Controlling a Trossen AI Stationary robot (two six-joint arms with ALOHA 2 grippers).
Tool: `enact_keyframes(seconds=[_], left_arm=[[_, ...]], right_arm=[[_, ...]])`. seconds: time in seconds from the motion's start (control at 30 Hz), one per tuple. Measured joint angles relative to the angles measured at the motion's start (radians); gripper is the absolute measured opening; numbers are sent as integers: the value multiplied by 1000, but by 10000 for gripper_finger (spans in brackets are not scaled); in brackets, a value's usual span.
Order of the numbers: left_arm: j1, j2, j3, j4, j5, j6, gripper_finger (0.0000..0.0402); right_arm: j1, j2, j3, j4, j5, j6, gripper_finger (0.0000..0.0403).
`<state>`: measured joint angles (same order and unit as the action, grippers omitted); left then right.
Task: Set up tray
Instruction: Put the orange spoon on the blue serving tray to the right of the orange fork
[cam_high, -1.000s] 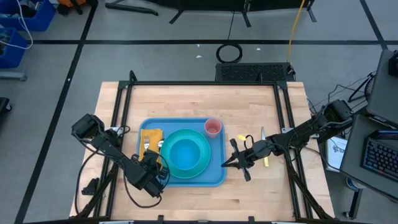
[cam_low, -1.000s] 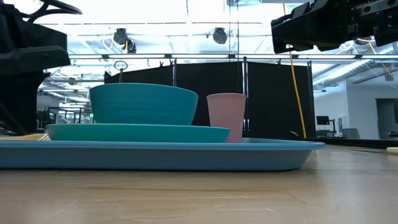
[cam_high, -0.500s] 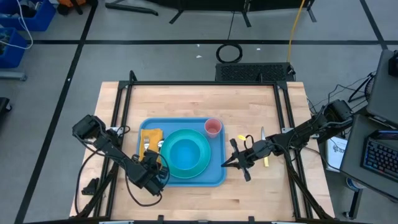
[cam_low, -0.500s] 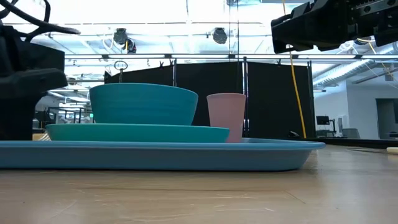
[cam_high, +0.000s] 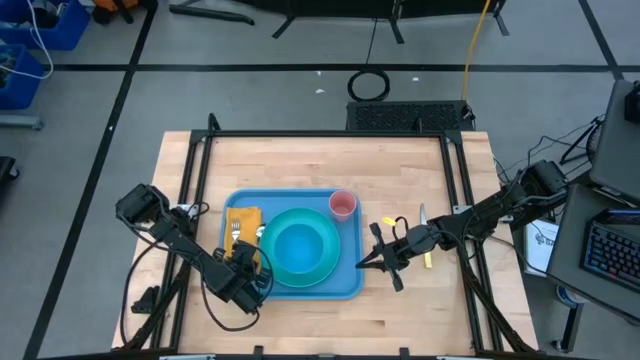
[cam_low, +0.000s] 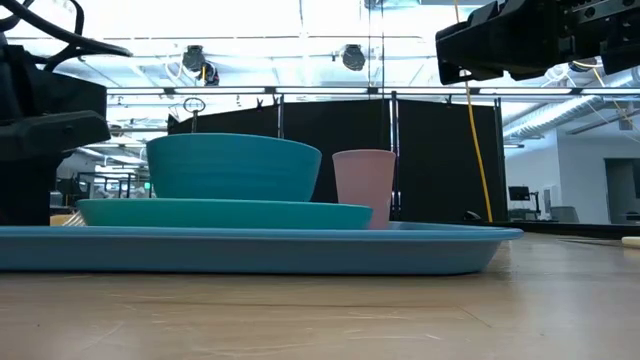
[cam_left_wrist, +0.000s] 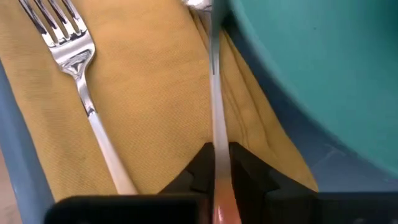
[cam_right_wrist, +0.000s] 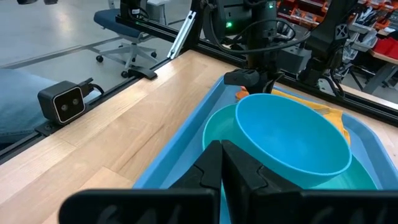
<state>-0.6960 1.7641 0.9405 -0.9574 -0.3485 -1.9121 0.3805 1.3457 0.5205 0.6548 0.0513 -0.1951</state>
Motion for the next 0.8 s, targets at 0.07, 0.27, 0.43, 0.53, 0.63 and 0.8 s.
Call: enact_keyframes(seconds=[0.07, 0.27, 0.43, 0.53, 0.63, 0.8], left_arm=[[0, 0, 0, -2, 0, 0, 20], [0, 2, 10, -9, -1, 15, 47], [0, 5, 26, -23, 7, 25, 28], [0, 1, 30, -22, -2, 25, 11], [-2, 2, 30, -21, -4, 16, 11], [-7, 5, 45, -37, -14, 21, 6]], right_arm=[[0, 0, 0, 0, 0, 0, 0], [0, 0, 0, 0, 0, 0, 0], [0, 0, 0, 0, 0, 0, 0], [0, 0, 0, -1, 0, 0, 0], [0, 0, 0, -1, 0, 0, 0], [0, 0, 0, -1, 0, 0, 0]])
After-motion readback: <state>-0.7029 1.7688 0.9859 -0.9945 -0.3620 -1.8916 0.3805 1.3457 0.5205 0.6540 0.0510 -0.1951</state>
